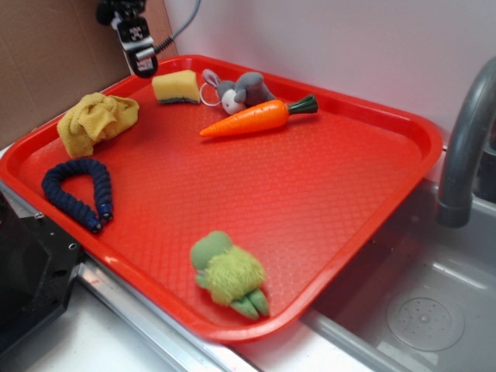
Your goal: Grab the green sponge.
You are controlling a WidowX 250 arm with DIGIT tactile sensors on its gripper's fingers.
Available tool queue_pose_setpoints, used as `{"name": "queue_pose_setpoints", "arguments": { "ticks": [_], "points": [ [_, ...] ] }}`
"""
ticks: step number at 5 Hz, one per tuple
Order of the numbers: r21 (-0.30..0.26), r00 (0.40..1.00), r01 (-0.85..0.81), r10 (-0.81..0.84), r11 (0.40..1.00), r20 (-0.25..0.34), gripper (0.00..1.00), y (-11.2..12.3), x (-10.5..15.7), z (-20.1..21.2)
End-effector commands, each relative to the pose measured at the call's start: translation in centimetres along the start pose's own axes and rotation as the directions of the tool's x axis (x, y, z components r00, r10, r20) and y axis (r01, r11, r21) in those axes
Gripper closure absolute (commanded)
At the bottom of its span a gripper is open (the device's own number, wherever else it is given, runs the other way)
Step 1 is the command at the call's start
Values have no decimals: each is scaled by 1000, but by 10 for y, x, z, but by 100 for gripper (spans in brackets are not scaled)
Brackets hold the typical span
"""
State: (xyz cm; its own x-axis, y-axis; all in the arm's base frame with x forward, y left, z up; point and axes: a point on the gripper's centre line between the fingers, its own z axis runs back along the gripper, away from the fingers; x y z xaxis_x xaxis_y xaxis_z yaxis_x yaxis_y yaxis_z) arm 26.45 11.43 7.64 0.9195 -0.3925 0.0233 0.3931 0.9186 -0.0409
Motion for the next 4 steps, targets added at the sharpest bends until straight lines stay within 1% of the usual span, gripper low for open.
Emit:
{"name": "queue_pose_setpoints", "arguments": {
  "ticks": [1, 2, 3, 4],
  "points": [
    [104, 998, 70, -70, 992, 3, 0, 29, 27, -36],
    [22, 996, 64, -63, 998, -65, 6, 34, 26, -63],
    [15, 997, 36, -35, 999, -70, 100, 31, 23, -60],
    [50, 999, -10, 12, 999, -48, 100, 13, 16, -17]
  ]
}}
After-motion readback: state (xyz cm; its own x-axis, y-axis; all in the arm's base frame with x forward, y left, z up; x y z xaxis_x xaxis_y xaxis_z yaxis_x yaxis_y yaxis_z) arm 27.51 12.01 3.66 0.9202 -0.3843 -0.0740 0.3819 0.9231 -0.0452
